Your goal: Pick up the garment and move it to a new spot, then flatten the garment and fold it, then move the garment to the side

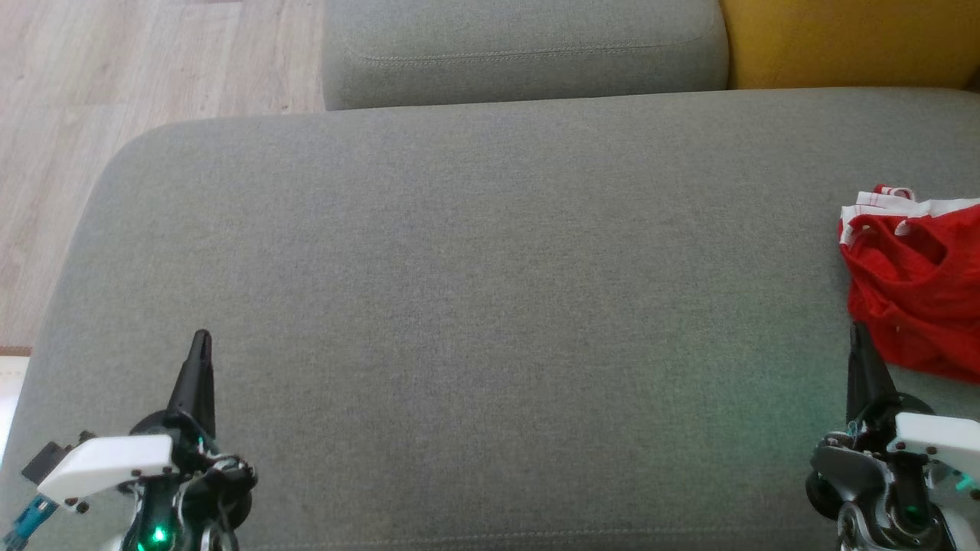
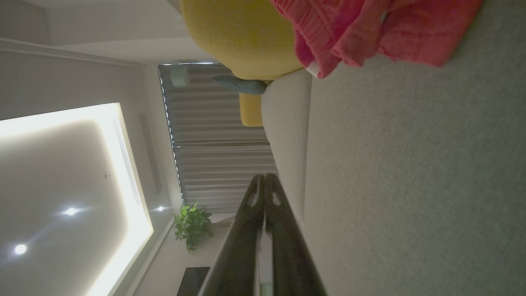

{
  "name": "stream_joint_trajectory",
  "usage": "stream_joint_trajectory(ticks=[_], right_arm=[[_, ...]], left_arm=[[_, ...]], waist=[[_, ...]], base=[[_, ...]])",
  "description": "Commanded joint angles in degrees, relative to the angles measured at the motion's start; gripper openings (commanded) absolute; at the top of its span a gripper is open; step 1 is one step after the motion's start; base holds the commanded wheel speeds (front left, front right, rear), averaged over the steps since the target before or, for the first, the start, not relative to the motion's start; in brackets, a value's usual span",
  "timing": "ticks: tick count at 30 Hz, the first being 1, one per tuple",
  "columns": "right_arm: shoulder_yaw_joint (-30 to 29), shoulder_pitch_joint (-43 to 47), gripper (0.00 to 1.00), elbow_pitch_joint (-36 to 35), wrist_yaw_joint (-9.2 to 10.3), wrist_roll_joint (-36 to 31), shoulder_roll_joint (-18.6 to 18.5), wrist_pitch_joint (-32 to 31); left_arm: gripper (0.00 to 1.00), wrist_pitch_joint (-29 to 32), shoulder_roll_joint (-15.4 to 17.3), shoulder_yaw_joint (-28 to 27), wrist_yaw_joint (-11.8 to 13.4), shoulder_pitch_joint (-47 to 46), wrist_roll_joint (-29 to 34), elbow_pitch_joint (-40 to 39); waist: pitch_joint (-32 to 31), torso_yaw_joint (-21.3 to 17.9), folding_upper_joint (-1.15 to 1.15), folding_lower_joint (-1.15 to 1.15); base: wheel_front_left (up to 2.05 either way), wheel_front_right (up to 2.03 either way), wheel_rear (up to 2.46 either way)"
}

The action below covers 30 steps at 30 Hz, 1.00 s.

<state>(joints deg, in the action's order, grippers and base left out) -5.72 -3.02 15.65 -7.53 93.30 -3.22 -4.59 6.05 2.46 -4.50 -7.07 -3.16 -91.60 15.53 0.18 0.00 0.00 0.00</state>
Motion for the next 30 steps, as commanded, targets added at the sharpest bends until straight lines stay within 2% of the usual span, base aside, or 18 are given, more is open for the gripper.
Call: stream_joint_trajectory(ticks=[1,30], right_arm=[[1.1,-3.0,0.0,-1.7,0.04,0.4,-1.0,-0.4],[0.5,-3.0,0.0,-1.7,0.04,0.0,-0.6,-0.8]], left_arm=[[0.0,0.5,0.4,-2.1,-0.4,-3.0,-0.5,-1.5],[0.0,0.5,0.4,-2.1,-0.4,-3.0,-0.5,-1.5]], waist=[[0.0,0.0,0.0,0.0],[0.0,0.0,0.0,0.0]], base=[[0.0,0.0,0.0],[0.0,0.0,0.0]])
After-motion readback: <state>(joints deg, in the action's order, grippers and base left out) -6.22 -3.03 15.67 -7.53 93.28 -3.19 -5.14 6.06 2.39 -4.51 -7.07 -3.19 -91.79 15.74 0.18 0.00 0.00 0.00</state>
